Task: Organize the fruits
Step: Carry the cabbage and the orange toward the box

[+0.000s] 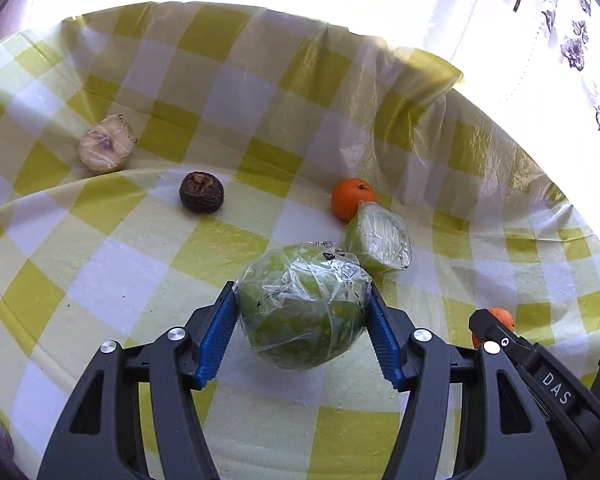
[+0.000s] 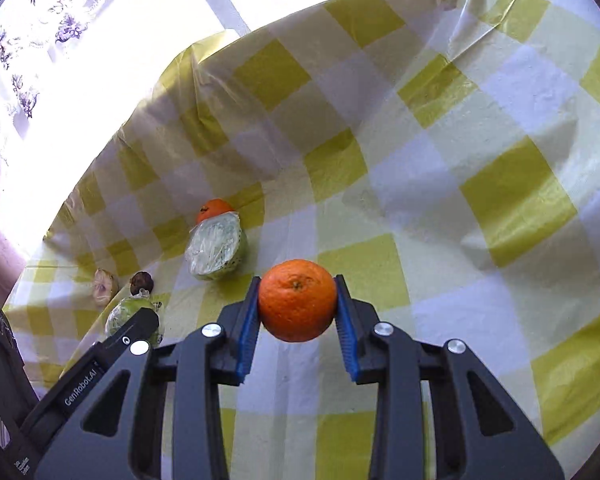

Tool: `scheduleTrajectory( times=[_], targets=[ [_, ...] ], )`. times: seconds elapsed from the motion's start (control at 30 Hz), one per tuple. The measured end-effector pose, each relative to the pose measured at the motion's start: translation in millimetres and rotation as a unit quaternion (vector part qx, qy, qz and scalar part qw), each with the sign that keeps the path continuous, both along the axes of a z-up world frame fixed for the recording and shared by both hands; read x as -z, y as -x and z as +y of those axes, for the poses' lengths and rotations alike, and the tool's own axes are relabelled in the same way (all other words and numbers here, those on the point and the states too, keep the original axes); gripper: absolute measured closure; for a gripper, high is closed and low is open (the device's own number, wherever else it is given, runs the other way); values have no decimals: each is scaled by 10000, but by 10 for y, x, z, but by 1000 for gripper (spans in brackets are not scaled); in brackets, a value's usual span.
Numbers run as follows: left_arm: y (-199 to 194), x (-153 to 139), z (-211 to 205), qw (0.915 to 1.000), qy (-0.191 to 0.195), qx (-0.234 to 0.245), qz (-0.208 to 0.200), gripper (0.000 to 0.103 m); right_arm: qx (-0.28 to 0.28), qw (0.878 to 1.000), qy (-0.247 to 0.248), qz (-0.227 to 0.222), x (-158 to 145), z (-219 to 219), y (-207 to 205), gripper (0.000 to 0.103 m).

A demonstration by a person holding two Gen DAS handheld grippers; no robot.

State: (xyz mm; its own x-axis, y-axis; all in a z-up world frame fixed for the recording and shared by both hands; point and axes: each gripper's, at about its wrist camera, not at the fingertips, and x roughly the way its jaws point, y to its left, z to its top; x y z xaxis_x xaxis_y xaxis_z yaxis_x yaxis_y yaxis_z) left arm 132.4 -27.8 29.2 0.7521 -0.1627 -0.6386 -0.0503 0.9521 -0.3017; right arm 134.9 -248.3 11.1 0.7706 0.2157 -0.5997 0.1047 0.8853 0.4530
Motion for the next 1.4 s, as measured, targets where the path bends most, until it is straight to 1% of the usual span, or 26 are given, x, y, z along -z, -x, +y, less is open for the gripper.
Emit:
scheduleTrajectory(
  times=[0.1, 0.2, 0.33, 0.53, 0.63, 0.73, 0.9, 1.03, 1.23, 1.4],
  targets=[
    [152, -10, 83, 9999, 46, -115, -10, 44, -8, 10000, -5, -2, -14, -9, 147, 68],
    [340, 3, 125, 9997, 7, -234, -59, 44, -23, 10000, -39, -15, -34, 39, 300, 68],
    [616, 36, 184, 9998, 9, -218, -37, 44, -130, 9999, -55, -77, -68, 162, 539, 68],
    [1155, 71, 300, 9999, 53, -122, -4, 44, -451, 9988, 44, -163, -133, 402, 1004, 68],
    [1429, 75, 361, 9999, 50, -156, -17, 44, -677, 9973, 187, -221, -164, 546, 1240, 68],
    [1702, 56, 431, 9995, -27, -287, -137, 44, -810, 9954, 369, -342, -198, 677, 1482, 68],
    [2104, -26, 544, 9966, -207, -636, -487, 44, -936, 9907, 676, -720, -265, 864, 1846, 68],
    [2412, -174, 568, 9916, -504, -792, -893, 44, -1037, 9841, 915, -1110, -351, 1018, 2051, 68],
    [2799, -593, 605, 9807, -820, -976, -1484, 43, -1148, 9781, 831, -1524, -463, 1150, 2256, 68],
    [2978, -867, 753, 9742, -950, -1235, -1635, 43, -1391, 9699, 818, -1822, -612, 1351, 2407, 68]
  ],
)
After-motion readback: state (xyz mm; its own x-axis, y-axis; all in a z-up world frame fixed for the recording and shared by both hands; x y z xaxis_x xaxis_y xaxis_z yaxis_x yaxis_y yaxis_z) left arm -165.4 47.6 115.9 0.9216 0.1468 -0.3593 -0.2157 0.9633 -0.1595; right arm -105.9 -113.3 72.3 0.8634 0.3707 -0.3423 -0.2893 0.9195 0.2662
